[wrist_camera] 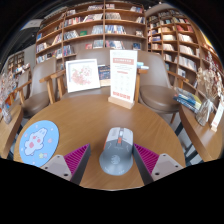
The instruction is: Arrange mouse
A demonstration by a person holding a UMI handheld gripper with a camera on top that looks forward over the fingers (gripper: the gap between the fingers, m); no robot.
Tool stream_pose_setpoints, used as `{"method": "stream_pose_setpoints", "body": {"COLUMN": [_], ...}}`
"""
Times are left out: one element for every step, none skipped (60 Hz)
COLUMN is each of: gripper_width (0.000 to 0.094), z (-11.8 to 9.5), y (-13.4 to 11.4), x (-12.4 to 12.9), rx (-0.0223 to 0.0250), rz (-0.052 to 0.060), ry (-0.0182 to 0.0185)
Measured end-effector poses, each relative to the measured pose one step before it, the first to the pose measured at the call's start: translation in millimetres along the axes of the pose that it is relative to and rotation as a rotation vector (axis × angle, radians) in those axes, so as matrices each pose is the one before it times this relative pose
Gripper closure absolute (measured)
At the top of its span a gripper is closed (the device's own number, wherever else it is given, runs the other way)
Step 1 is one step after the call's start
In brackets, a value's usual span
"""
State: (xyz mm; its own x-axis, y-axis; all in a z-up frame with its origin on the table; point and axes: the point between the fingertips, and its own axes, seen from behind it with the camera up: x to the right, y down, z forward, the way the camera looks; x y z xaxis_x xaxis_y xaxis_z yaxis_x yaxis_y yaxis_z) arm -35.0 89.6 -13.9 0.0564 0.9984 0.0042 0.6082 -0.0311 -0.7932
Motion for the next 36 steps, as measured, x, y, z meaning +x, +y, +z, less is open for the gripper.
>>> {"method": "stream_pose_setpoints", "body": {"gripper_width": [0.0081, 0.0077, 0.0077, 0.0077, 0.0077, 0.0079, 0.0083, 0.0084, 0.0082, 0.0083, 0.0086, 0.0090, 0.0099, 0.0108, 0.0122, 0.0139, 0.0161, 0.0182, 0.0212, 0.0248, 0.0330, 0.0434, 0.0459, 0.0461, 0.0465, 0.0471, 0.0476, 0.0493, 0.0493, 0.0494, 0.0495, 0.0492, 0.0494, 0.0500, 0.0498, 0.0500], "z": [2.43, 2.51, 2.38, 2.30, 1.87, 1.86, 1.73, 1.47, 1.78, 0.95, 0.79, 0.56, 0.79, 0.55, 0.77, 0.28, 0.20, 0.35, 0.41, 0.63, 0.64, 0.66, 0.25, 0.01, -0.04, -0.12, -0.69, -1.13, -1.62, -2.54, -3.14, -3.62, -4.17, -4.45, -4.64, -4.51], "y": [-1.74, -1.56, -1.42, -0.88, -1.89, -1.66, -1.43, -0.83, -0.98, -1.18, -0.80, -0.58, -0.32, -0.25, -0.48, -0.60, -0.45, -0.57, -0.38, -0.47, -0.64, -0.82, -1.13, 0.90, 0.56, 0.01, 0.19, -0.47, -1.07, -2.47, -3.95, -5.18, -5.24, -4.94, -4.59, -5.13], "x": [-0.90, -1.02, -0.71, -0.83, -1.57, -0.99, -1.05, -0.93, -0.86, -0.38, -0.02, 0.18, 0.33, 0.39, 0.27, 0.48, 0.19, 0.01, -0.05, 0.00, 0.58, 1.83, -0.29, -0.05, 0.32, 0.62, 0.72, -0.02, -0.19, -0.81, -1.64, -1.92, -2.17, -2.08, -2.74, -3.36], "rx": [-0.00104, -0.00146, -0.00210, -0.00322, -0.00258, 0.00077, 0.00040, -0.00177, -0.00127, -0.00079, -0.00030, -0.00049, 0.00016, 0.00064, 0.00251, 0.00274, 0.00294, 0.00339, 0.00285, 0.00327, 0.00356, 0.00386, 0.00699, -0.00208, -0.00384, -0.00413, -0.00627, -0.00455, -0.00266, 0.00231, 0.00762, 0.01145, 0.01120, 0.00712, 0.00477, 0.00480], "rz": [-0.0015, -0.0021, -0.0022, -0.0019, -0.0022, -0.0027, -0.0028, -0.0023, -0.0009, 0.0000, 0.0010, 0.0015, 0.0018, 0.0011, 0.0000, -0.0003, -0.0016, -0.0010, -0.0013, -0.0019, -0.0018, -0.0021, 0.0029, 0.0019, -0.0002, -0.0020, -0.0019, -0.0014, 0.0007, 0.0022, 0.0024, 0.0030, 0.0020, -0.0025, -0.0044, -0.0046], "ry": [-0.00271, -0.00213, -0.00149, -0.00044, -0.00139, -0.00191, -0.00251, -0.00207, -0.00151, -0.00133, -0.00041, 0.00090, 0.00195, 0.00226, 0.00138, 0.00204, 0.00090, 0.00050, -0.00003, 0.00001, 0.00195, 0.00677, -0.00155, 0.00079, 0.00286, 0.00462, 0.00558, 0.00453, 0.00296, 0.00051, -0.00209, -0.00289, -0.00274, -0.00122, -0.00116, -0.00143]}}
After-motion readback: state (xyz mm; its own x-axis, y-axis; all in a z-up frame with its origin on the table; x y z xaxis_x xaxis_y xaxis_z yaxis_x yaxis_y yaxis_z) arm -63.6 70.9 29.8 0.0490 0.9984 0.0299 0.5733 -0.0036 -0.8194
